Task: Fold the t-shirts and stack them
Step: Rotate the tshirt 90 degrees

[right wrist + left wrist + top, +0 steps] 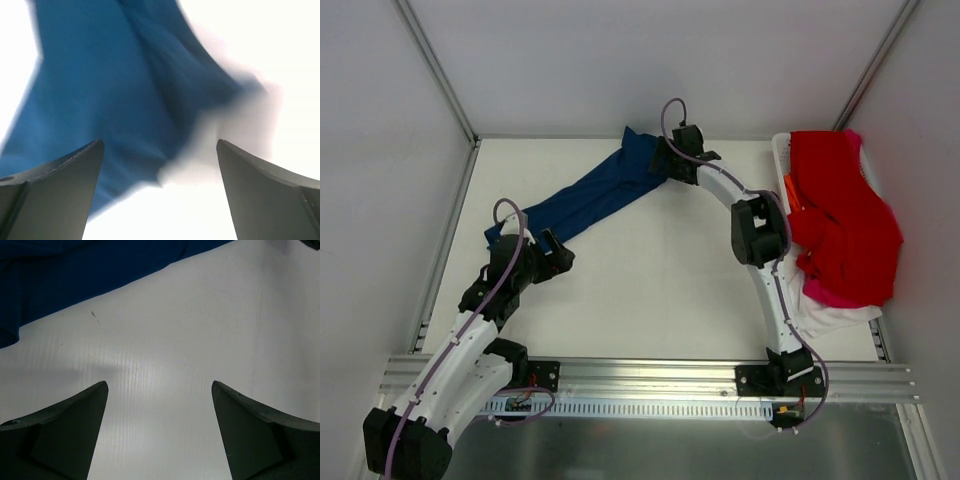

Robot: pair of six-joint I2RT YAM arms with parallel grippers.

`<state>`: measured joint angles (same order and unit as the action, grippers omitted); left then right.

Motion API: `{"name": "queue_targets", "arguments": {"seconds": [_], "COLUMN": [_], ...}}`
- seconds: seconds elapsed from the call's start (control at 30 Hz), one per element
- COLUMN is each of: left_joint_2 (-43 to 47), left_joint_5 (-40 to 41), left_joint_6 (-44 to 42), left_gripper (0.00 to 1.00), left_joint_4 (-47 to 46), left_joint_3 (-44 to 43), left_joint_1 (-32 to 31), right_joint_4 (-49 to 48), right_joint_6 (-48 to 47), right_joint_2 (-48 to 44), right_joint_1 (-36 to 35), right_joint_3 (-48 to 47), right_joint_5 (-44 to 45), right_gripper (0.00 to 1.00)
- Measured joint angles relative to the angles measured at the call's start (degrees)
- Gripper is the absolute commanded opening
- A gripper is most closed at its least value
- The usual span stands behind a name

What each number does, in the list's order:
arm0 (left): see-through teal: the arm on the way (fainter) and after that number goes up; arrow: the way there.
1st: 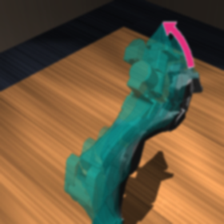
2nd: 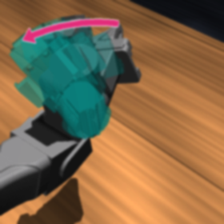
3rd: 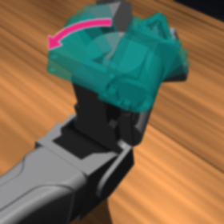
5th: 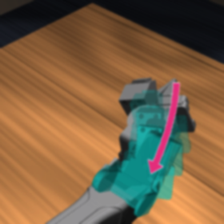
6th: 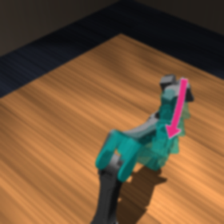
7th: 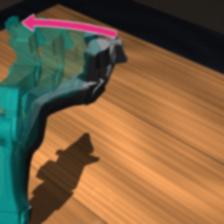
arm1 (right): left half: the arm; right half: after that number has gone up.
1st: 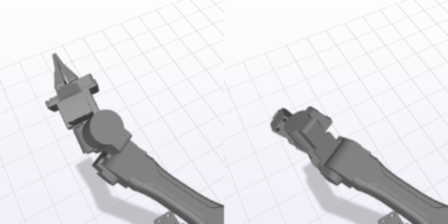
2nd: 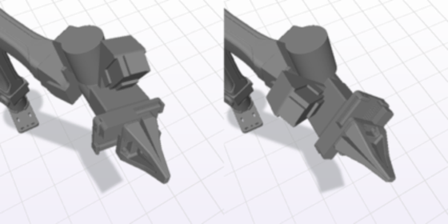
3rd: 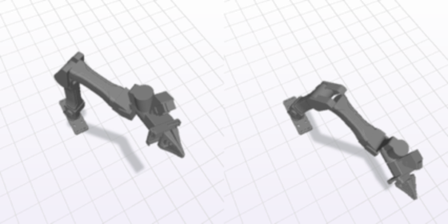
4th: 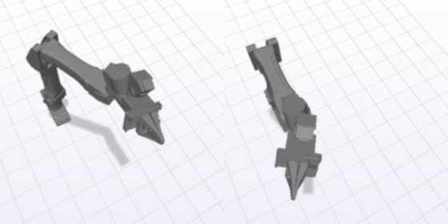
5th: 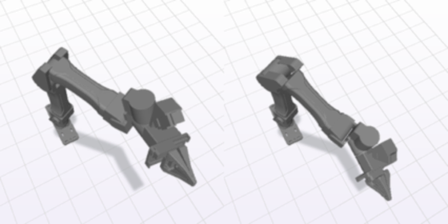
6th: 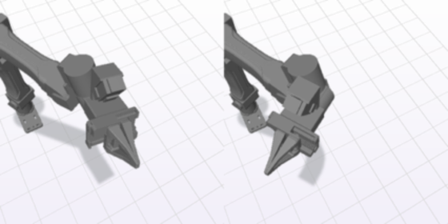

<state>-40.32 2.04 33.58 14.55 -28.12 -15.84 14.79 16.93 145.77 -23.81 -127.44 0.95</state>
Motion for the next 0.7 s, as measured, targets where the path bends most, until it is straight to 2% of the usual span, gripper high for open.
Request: {"name": "queue_targets", "arguments": {"seconds": [0.1,0.17,0.27,0.37,0.47,0.57,0.7], "left_joint_2": [1.1,2.3,4.5,6.6,9.2,10.5,11.4], "left_joint_5": [-0.3,-0.6,-2.0,-3.4,-3.5,-3.1,-2.4], "left_joint_6": [0.3,0.4,0.4,0.5,0.3,0.0,-0.5], "left_gripper": [0.85,0.85,0.86,0.86,0.90,0.90,0.93], "left_joint_4": [0.0,-0.1,-0.1,0.9,4.1,8.2,13.6], "left_joint_3": [0.0,0.0,0.0,-0.3,-1.7,-5.5,-12.0], "left_joint_1": [-0.4,-0.7,-0.7,-0.7,-0.7,-0.7,-0.7], "right_joint_4": [-1.3,-2.1,-1.4,-0.6,-2.6,-5.1,-6.3], "right_joint_6": [-1.1,-1.2,-1.1,-0.1,3.3,7.7,12.8], "right_joint_2": [-8.6,-17.2,-30.7,-43.2,-51.9,-53.1,-43.3], "right_joint_1": [0.0,-0.5,-3.1,-9.7,-18.5,-25.2,-30.2], "right_joint_3": [14.1,25.7,37.9,43.3,47.2,50.6,50.3], "right_joint_5": [2.5,4.4,8.9,14.1,15.7,14.7,12.7], "right_gripper": [1.00,0.99,0.99,0.99,0.99,0.99,1.00]}}
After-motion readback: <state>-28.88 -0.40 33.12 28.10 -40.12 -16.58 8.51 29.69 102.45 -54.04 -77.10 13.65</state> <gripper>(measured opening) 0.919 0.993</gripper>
